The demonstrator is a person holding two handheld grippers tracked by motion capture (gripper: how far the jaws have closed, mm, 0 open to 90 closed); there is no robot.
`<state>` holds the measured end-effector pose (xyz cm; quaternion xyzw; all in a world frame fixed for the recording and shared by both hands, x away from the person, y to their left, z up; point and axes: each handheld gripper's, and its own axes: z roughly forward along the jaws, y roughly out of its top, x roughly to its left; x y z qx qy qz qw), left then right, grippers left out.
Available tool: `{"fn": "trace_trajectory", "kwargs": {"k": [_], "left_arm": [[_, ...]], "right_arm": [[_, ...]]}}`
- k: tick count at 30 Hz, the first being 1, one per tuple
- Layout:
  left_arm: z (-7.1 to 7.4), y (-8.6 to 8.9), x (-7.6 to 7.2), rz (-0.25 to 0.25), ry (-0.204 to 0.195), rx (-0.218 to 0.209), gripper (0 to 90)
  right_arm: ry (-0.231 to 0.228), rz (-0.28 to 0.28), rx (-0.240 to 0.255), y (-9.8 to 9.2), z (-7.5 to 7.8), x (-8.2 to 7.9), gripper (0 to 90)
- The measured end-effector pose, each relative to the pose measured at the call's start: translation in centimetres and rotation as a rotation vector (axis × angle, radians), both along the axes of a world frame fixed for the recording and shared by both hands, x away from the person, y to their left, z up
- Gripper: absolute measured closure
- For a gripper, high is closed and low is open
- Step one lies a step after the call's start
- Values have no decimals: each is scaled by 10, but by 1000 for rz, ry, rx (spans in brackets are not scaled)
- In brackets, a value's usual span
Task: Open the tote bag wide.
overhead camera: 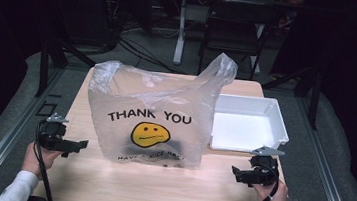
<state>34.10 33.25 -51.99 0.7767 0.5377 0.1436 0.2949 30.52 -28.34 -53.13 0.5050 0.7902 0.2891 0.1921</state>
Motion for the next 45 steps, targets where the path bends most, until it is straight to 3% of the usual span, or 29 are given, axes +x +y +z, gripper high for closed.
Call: {"fn": "trace_trajectory", "kwargs": {"k": [1, 2, 4, 10, 12, 13, 15, 17, 22, 24, 26, 28, 34, 36, 37, 39, 41, 44, 45], "left_arm": [[1, 2, 0, -1, -2, -14, 2], [1, 2, 0, -1, -2, -14, 2], [2, 4, -1, 2, -13, -45, 2], [6, -2, -4, -34, -2, -55, 7], [6, -5, -5, -63, 6, -57, 10], [6, -7, -6, -70, 5, -59, 14], [7, -8, -7, -79, 3, -58, 20], [8, -10, -11, -101, -2, -70, 29], [12, -13, -18, -123, -15, -100, 55], [17, -20, -23, -163, -33, -118, 60], [18, -22, -24, -178, -40, -116, 71], [21, -30, -29, -231, -34, -123, 75], [32, -46, -35, -288, -70, -143, 116], [46, -57, -36, -328, -123, -155, 138], [46, -57, -36, -328, -123, -155, 148], [59, -68, -32, -335, -178, -152, 157], [65, -71, -27, -340, -209, -165, 180], [70, -77, -18, -331, -245, -192, 314], [70, -77, -18, -331, -245, -192, 392]], "right_arm": [[19, 17, -22, -1, 1, 1, 42], [10, 14, 11, 2, -1, 1, 43], [12, 18, 8, 3, 0, 2, 47], [40, 66, 57, 13, 0, 2, 115], [55, 80, 27, 14, 3, 2, 130], [46, 81, 62, 17, 2, 1, 140], [48, 97, 38, 18, 5, 1, 154], [42, 108, 84, 24, 5, 2, 180], [42, 172, 83, 41, 10, 3, 256], [29, 197, 54, 49, 15, 3, 280], [20, 205, 72, 53, 17, 3, 289], [0, 228, 84, 63, 24, 5, 310], [-18, 279, 113, 79, 37, 15, 312], [-51, 291, 131, 87, 49, 20, 311], [-71, 293, 138, 90, 55, 23, 313], [-96, 294, 160, 93, 63, 27, 316], [-112, 301, 163, 96, 70, 31, 323], [-132, 317, 181, 103, 79, 40, 371], [-138, 317, 181, 105, 80, 42, 439]]}}
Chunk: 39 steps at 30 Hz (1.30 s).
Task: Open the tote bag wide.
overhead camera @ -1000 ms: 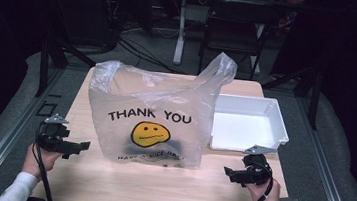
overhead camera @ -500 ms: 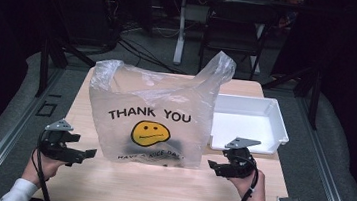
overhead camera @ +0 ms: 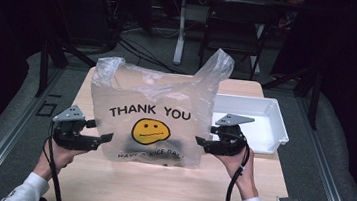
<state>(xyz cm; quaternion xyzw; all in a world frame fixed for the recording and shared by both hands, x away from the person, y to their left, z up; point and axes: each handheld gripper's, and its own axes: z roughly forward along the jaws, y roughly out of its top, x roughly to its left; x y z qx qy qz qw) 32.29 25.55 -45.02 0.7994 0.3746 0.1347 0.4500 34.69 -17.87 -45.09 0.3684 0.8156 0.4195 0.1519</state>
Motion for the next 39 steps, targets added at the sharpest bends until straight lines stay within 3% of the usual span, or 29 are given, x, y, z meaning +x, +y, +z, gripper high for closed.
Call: {"fn": "trace_trajectory", "kwargs": {"k": [3, 5, 10, 15, 18, 30, 39], "left_arm": [[-3, -2, 5, 16, -9, -19, 598], [-9, -1, 10, 17, -1, -27, 697], [-16, 0, 12, 17, 18, -20, 857], [-24, -2, 11, 2, 36, -7, 884], [-33, -4, 8, -15, 66, 28, 887], [-46, -5, 4, -48, 118, 83, 892], [-57, -8, 7, -31, 165, 144, 895]], "right_arm": [[0, -8, -10, 6, 0, 4, 664], [7, 5, -12, 9, -4, 5, 752], [11, 13, -26, 11, -8, 4, 859], [37, 27, -37, 14, -15, 3, 887], [66, 35, -57, 17, -27, 3, 892], [160, 46, -120, 21, -54, 2, 883], [210, 37, -189, 27, -70, 10, 893]]}}
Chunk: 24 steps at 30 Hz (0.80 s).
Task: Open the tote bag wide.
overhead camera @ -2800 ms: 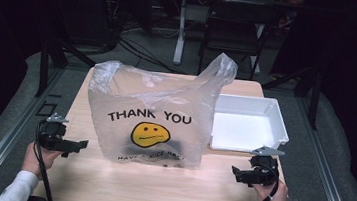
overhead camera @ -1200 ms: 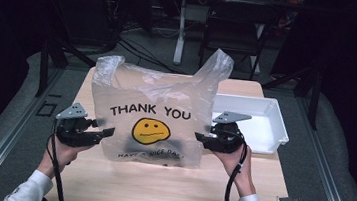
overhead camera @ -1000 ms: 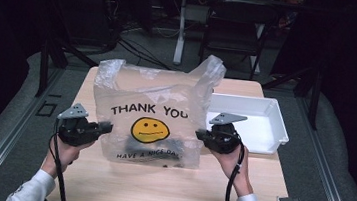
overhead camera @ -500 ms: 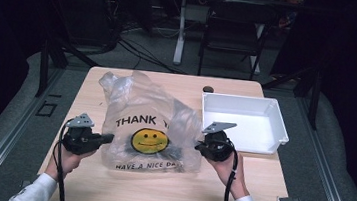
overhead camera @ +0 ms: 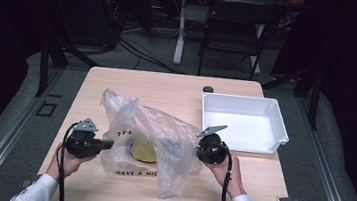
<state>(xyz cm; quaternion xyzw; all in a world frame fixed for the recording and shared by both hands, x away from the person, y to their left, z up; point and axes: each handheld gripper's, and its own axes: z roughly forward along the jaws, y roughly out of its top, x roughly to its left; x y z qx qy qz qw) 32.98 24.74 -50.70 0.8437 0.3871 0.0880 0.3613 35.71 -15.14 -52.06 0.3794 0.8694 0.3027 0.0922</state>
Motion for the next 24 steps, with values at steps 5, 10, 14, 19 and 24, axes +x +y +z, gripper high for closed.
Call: {"fn": "trace_trajectory", "kwargs": {"k": [5, 10, 14, 19, 24], "left_arm": [[-5, -2, 3, 8, 29, 16, 895], [-8, -5, 7, 18, 35, 34, 895], [-6, -3, 6, 22, 18, 37, 894], [-3, -2, 6, 27, -3, 38, 894], [-3, -3, 6, 39, 0, 32, 894]], "right_arm": [[16, -10, -26, 3, -7, 5, 892], [35, -16, -77, 4, -10, 9, 775], [3, -14, -34, -4, 10, 1, 584], [-25, 1, -1, -18, 38, -14, 427], [-61, -8, 27, -30, 57, -23, 391]]}}
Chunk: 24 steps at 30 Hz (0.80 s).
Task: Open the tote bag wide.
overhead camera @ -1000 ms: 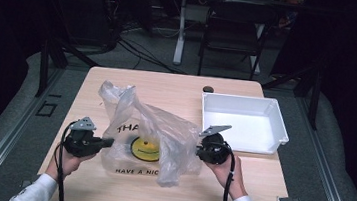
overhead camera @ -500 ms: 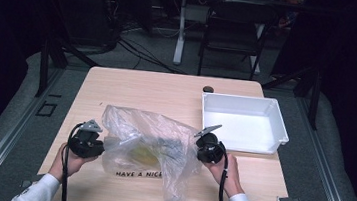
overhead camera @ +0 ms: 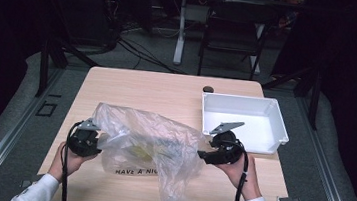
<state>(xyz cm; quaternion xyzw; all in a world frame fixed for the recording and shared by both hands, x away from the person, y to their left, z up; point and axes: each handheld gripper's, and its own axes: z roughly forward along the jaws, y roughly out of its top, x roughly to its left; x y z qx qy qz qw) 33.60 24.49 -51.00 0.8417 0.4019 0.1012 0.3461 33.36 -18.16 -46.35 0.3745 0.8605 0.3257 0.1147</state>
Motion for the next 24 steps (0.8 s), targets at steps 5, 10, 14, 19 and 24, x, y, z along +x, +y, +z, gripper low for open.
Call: {"fn": "trace_trajectory", "kwargs": {"k": [5, 10, 14, 19, 24], "left_arm": [[-1, -2, 2, -1, 8, 17, 893], [-3, -4, 5, -24, 26, 47, 876], [1, -2, 3, -50, 33, 69, 753], [5, -1, -5, -41, 12, 71, 456], [14, 1, -22, -46, -41, 83, 333]], "right_arm": [[-49, 65, 149, 2, 23, -13, 299], [-1, 154, 95, 37, 7, -10, 241], [27, 136, 13, 53, -18, 4, 499], [24, 119, -12, 60, -29, 12, 767], [-3, 100, -24, 59, -35, 13, 900]]}}
